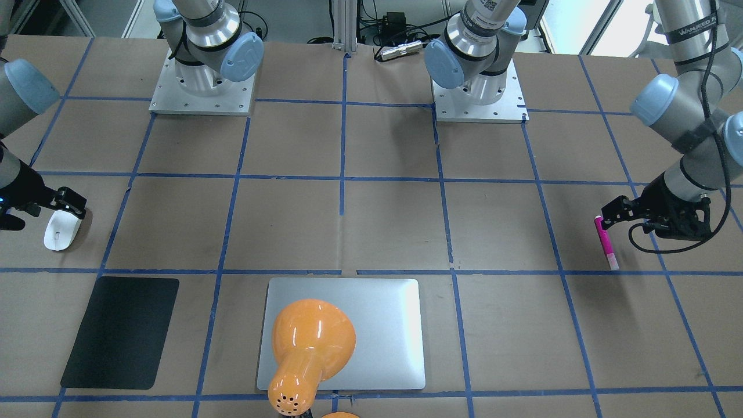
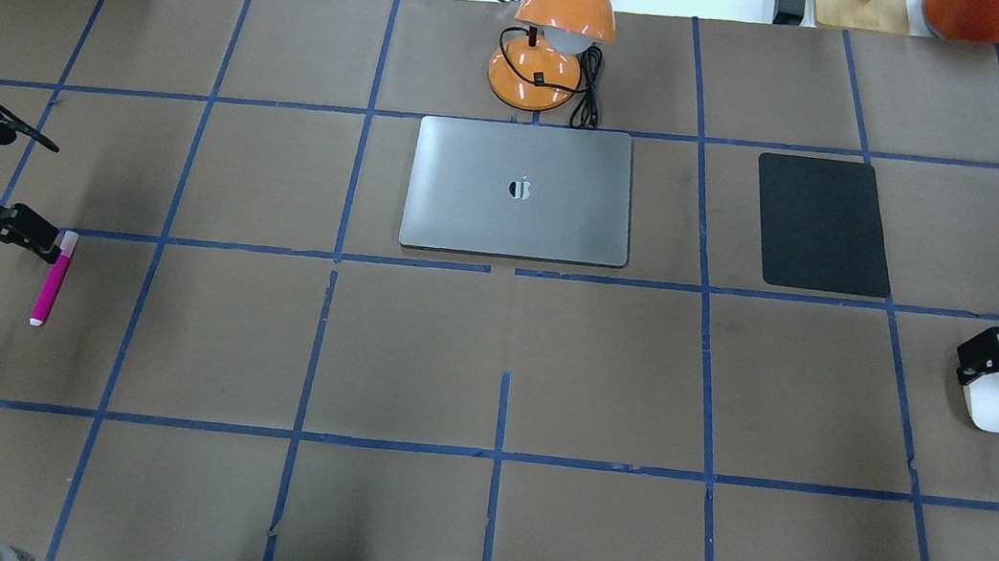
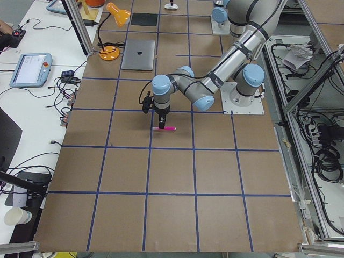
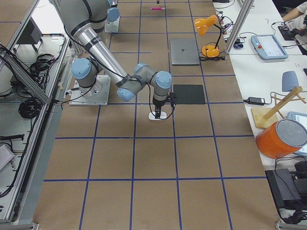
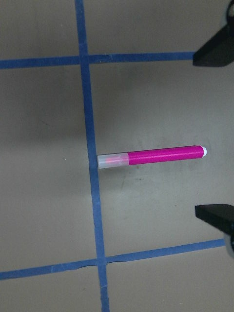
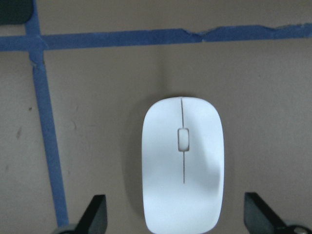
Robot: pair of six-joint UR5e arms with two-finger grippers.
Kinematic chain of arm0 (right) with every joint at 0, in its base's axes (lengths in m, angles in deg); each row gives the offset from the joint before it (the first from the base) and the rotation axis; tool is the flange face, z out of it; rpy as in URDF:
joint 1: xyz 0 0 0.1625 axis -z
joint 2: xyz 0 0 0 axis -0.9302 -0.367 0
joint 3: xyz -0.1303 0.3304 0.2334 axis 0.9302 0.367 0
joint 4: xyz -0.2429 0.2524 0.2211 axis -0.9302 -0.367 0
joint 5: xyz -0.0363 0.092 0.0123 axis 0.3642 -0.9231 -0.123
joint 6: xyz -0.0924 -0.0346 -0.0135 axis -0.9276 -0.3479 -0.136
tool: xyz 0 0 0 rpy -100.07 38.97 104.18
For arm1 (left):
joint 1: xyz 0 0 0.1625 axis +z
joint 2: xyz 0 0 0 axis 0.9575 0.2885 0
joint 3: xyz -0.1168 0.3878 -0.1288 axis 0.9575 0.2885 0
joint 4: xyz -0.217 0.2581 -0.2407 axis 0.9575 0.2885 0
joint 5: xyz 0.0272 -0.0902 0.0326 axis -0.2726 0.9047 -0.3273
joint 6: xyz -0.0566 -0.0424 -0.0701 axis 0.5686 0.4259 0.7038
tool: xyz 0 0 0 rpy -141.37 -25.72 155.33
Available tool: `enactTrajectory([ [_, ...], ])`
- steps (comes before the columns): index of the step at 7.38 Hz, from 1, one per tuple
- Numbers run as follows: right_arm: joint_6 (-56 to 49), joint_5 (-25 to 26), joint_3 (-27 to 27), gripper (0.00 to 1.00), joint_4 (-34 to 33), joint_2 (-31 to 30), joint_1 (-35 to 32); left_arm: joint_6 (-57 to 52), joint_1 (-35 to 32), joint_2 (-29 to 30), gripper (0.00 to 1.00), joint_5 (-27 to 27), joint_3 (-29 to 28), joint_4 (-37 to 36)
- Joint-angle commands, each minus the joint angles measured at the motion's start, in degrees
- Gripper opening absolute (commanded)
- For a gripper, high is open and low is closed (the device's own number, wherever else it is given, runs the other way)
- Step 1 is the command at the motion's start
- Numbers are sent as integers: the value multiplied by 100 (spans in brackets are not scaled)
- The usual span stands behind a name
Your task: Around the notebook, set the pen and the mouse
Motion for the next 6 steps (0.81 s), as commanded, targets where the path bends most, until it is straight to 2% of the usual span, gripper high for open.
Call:
enactTrajectory([
  [1, -27, 52, 13, 100, -458, 273, 4, 209, 7, 397, 100, 3, -19, -201],
  [2, -27, 104, 4, 100, -466, 273, 4, 245, 7, 521, 100, 4, -2, -385],
  [3, -19, 79, -39, 100, -466, 281, 4, 245, 7, 600, 77, 4, -19, -387],
  [4, -19, 18, -40, 99, -458, 281, 4, 236, 7, 662, 67, 4, -19, -395],
  [5, -27, 26, 13, 89, -466, 290, 4, 236, 7, 680, 61, 4, -28, -396],
  [6, -27, 87, 22, 66, -440, 360, 4, 193, 7, 680, 47, 4, -28, -404],
])
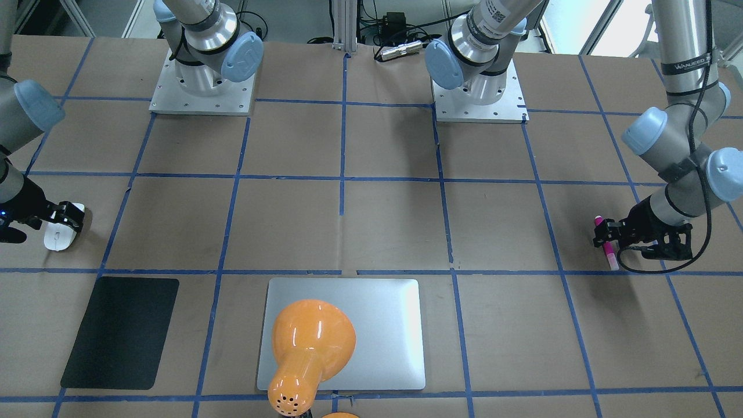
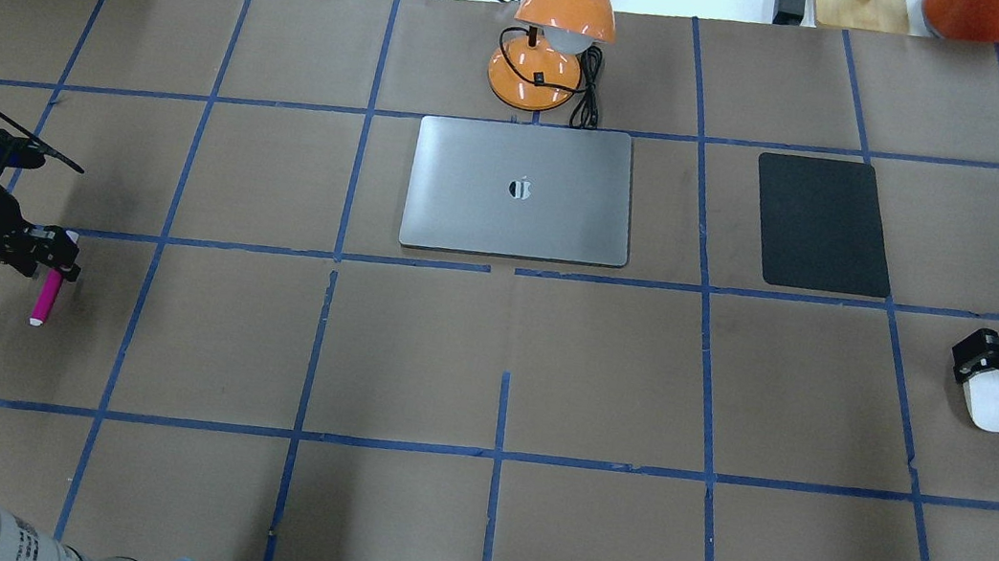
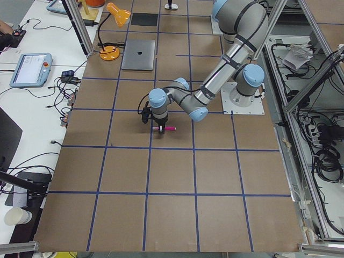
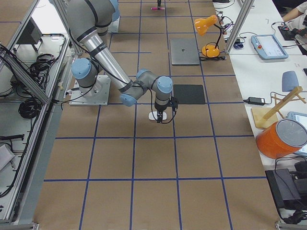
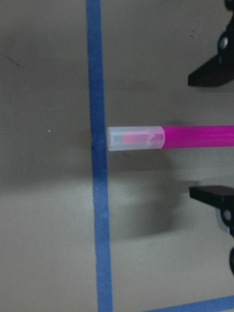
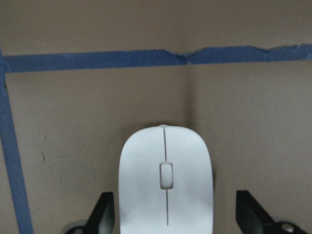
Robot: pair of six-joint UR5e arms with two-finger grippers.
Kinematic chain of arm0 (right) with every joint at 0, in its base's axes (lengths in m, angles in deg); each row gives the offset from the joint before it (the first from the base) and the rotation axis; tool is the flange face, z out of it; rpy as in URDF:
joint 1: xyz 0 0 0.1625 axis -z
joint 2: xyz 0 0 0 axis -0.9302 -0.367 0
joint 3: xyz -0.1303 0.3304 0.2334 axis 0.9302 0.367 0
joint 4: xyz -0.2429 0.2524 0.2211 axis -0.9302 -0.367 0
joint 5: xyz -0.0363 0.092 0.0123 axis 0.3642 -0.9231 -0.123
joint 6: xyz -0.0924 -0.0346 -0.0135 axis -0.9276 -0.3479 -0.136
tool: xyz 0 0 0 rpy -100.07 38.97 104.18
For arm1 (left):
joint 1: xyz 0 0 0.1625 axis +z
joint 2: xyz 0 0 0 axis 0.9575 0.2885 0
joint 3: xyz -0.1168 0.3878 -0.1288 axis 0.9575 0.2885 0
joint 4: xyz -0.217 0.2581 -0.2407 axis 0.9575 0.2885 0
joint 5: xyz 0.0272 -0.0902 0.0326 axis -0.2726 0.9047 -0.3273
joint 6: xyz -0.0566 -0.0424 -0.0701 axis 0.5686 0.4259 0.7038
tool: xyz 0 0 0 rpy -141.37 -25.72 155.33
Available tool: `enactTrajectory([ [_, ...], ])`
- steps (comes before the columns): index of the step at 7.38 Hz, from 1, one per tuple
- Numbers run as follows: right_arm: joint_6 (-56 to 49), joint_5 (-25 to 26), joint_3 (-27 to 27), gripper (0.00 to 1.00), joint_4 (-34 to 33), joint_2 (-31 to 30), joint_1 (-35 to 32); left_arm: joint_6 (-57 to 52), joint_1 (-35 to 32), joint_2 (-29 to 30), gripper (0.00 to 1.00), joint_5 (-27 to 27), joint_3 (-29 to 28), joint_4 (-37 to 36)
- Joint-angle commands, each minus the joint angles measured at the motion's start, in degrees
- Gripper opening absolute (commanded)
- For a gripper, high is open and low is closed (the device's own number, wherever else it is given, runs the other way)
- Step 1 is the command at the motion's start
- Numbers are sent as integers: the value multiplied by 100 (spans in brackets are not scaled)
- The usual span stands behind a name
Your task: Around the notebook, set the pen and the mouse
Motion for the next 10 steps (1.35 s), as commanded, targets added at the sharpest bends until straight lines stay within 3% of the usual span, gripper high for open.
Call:
enactTrajectory([
  [1, -11, 43, 32, 48, 27, 129, 0, -9, 0, 20, 32, 0, -13, -11],
  [2, 6, -9, 40, 48, 70, 60, 0, 17, 9, 3, 3, 9, -13, -2],
  [3, 6, -18, 162, 37, 114, 15, -44, 9, 17, -6, 0, -61, -21, 6],
  [4, 41, -44, 555, 32, 419, -11, -79, 9, 9, -41, 0, -131, -21, 50],
  [6, 494, -124, 1975, 31, 1831, 67, -638, 9, -52, -225, 0, -290, -152, 24],
  [7, 925, -167, 2531, 31, 2116, 337, -1085, 9, -122, -347, 0, -325, -432, 111],
  [8, 1608, -437, 2919, 30, 2084, 819, -1682, 9, -288, -349, 0, -412, -661, 190],
  [9, 2319, -362, 3315, 30, 2066, 1163, -2323, 461, -595, -444, 0, -422, -811, 217],
  [10, 2579, -413, 3371, 28, 2022, 1410, -2520, 1641, -885, -524, 0, -387, -839, 209],
])
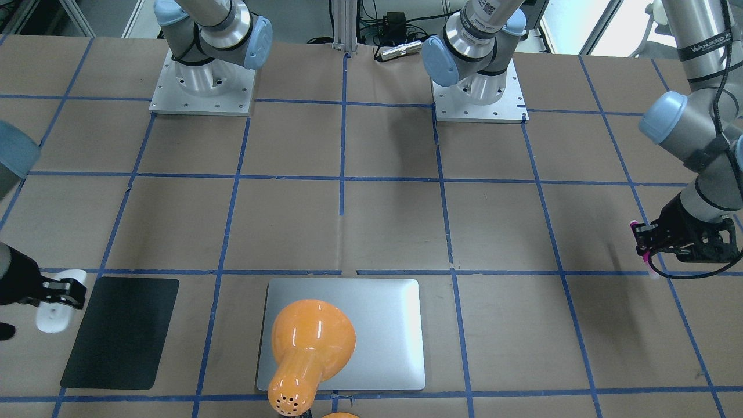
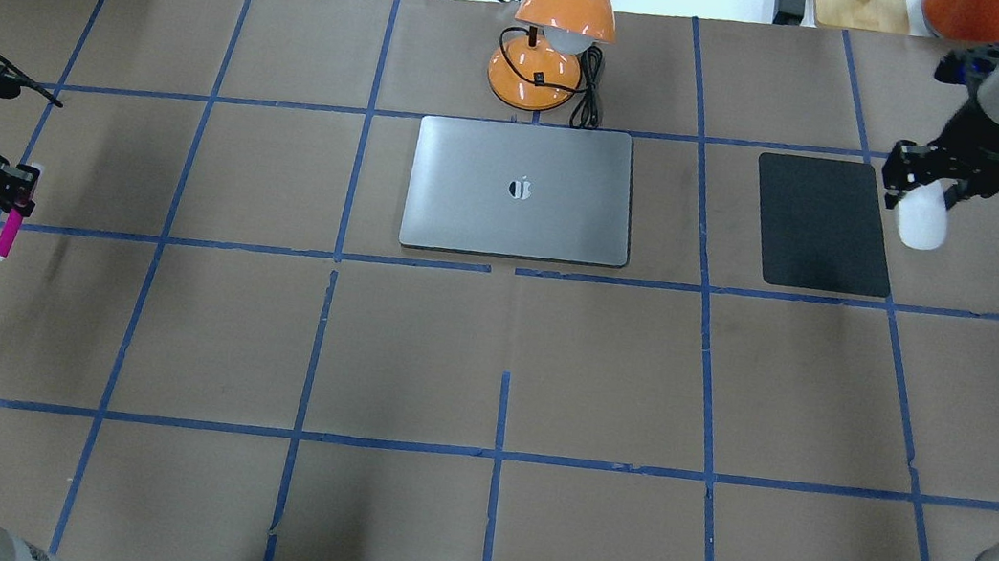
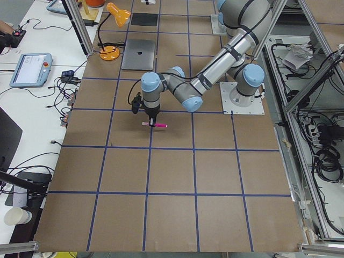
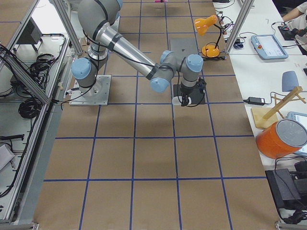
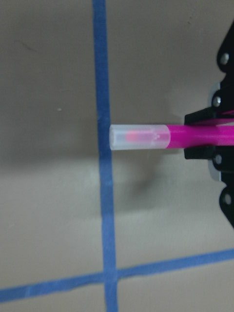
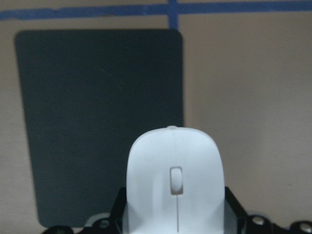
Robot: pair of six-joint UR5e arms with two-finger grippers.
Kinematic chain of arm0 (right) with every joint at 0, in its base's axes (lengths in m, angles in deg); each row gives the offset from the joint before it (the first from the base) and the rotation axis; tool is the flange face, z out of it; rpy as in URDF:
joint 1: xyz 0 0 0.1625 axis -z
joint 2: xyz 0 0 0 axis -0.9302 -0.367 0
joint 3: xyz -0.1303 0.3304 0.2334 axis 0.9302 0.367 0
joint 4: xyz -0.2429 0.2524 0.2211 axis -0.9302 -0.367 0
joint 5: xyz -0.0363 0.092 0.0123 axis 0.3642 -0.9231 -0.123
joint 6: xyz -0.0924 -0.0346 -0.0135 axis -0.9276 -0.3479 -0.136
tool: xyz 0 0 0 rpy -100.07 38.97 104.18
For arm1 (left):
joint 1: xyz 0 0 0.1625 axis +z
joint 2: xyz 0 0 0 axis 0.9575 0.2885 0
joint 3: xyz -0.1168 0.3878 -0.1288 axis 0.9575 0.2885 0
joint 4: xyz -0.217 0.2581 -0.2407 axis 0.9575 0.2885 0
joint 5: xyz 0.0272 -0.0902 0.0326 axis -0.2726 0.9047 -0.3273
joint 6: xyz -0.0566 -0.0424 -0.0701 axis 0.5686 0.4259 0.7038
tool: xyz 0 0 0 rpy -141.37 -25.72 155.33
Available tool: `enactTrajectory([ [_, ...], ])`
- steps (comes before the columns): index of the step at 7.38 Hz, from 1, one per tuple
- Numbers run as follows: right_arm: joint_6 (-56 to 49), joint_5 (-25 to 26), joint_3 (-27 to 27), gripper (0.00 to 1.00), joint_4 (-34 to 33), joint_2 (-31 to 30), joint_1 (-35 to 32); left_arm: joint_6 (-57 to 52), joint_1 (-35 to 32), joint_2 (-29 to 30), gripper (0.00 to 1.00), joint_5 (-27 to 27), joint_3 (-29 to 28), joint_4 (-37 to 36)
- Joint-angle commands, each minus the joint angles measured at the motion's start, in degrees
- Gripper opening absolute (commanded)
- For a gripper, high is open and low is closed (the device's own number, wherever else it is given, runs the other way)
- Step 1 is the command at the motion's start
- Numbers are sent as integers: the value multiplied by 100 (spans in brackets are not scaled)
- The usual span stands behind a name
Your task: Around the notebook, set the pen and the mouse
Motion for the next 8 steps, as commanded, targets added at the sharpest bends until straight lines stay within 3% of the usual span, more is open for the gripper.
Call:
enactTrajectory([
  [1, 496, -32, 336, 29, -60, 706, -475, 2161, -678, -48, 0, 54, -104, 24],
  [3, 461, -24, 293, 33, -148, 770, -475, 4051, -1574, -92, 0, 280, -51, -2],
  [4, 556, -6, 302, 57, -149, 771, -475, 5071, -1892, -39, 0, 370, -25, -37],
  [5, 583, -14, 250, 100, -149, 771, -475, 6038, -2217, -39, 0, 379, -25, -29],
  [8, 557, 91, 424, 100, 0, 579, -528, 8667, -3463, 31, 0, 353, -59, -46],
])
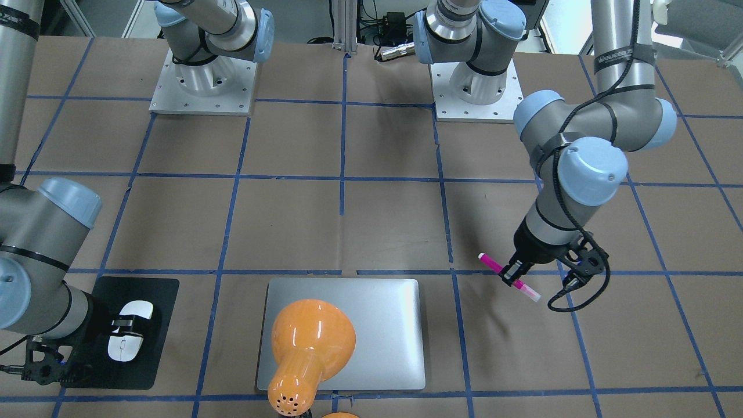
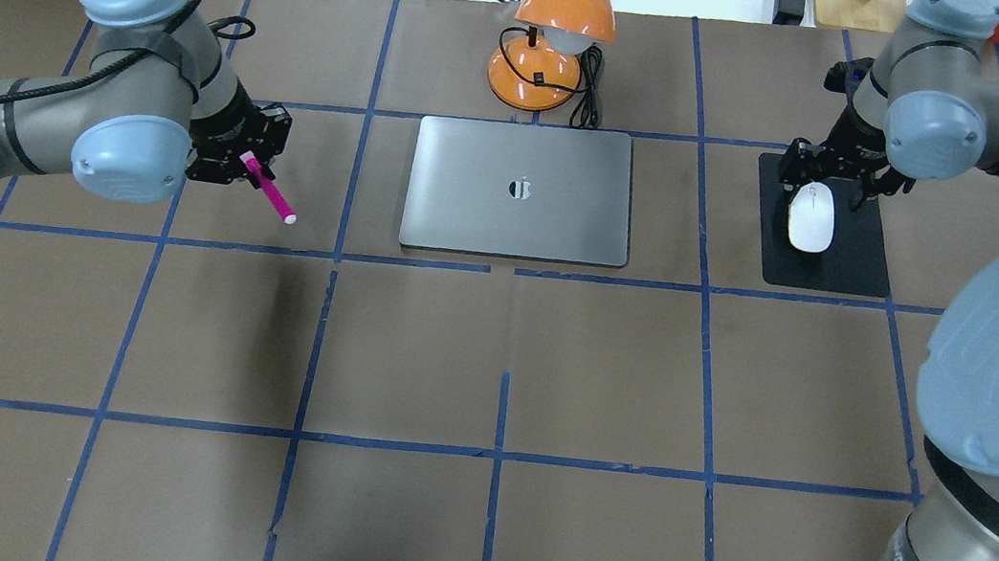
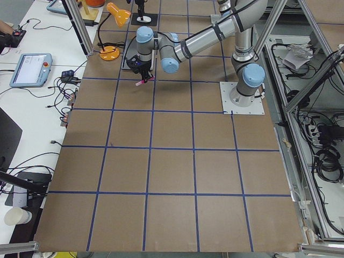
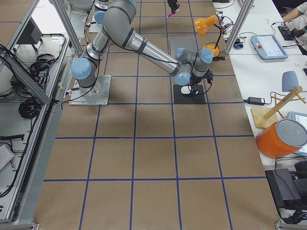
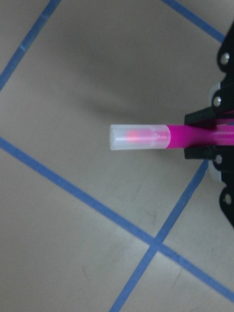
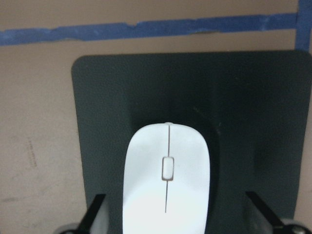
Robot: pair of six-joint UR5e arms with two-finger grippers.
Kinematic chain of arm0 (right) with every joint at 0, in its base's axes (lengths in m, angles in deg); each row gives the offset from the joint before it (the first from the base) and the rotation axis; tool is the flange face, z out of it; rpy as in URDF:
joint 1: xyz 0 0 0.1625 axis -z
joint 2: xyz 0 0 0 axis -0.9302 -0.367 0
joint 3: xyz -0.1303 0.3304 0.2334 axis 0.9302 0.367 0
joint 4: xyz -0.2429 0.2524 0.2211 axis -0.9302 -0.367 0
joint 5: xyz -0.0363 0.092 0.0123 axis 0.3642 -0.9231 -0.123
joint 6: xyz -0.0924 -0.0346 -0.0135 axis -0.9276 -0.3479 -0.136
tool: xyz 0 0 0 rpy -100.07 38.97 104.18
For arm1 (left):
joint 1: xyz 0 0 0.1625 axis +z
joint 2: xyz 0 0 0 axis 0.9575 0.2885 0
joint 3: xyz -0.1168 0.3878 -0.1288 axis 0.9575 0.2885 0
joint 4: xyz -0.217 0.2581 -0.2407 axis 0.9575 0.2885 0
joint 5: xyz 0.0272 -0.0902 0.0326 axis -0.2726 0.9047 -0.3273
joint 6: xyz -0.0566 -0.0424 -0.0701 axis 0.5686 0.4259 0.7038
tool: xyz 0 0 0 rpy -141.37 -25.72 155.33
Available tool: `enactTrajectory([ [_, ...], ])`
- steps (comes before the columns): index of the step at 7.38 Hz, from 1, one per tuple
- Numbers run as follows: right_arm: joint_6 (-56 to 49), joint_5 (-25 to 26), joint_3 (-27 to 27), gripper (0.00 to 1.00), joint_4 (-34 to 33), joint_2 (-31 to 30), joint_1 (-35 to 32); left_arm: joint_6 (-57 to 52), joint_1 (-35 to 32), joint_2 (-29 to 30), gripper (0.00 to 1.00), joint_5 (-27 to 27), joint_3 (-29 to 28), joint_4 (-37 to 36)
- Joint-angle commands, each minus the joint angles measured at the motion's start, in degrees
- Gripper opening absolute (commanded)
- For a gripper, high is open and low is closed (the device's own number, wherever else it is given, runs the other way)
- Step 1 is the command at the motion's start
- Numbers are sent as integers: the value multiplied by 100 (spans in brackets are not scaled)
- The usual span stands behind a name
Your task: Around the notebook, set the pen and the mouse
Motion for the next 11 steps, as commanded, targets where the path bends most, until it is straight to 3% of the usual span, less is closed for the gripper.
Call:
enactTrajectory([
  [1, -7, 190, 245, 100, 489, -328, -48, 1766, -875, 62, 0, -37, 5, -12],
  [4, 1, 156, 396, 100, 1142, -1048, -564, 3560, -1561, 115, 0, 6, 23, 23],
  [6, 254, 103, 317, 100, 1983, -1986, -760, 4544, -2010, 220, 0, 15, 14, -12],
  [8, 526, -290, 334, 100, 2957, -2840, -1075, 5336, -2405, 396, 0, 6, 14, -29],
  [9, 1060, -162, 395, 100, 3128, -2913, -1364, 5740, -2608, 535, 0, -2, 23, -12],
  [11, 1143, -55, 282, 100, 3243, -3176, -1454, 5911, -2750, 625, 0, 6, 23, -38],
])
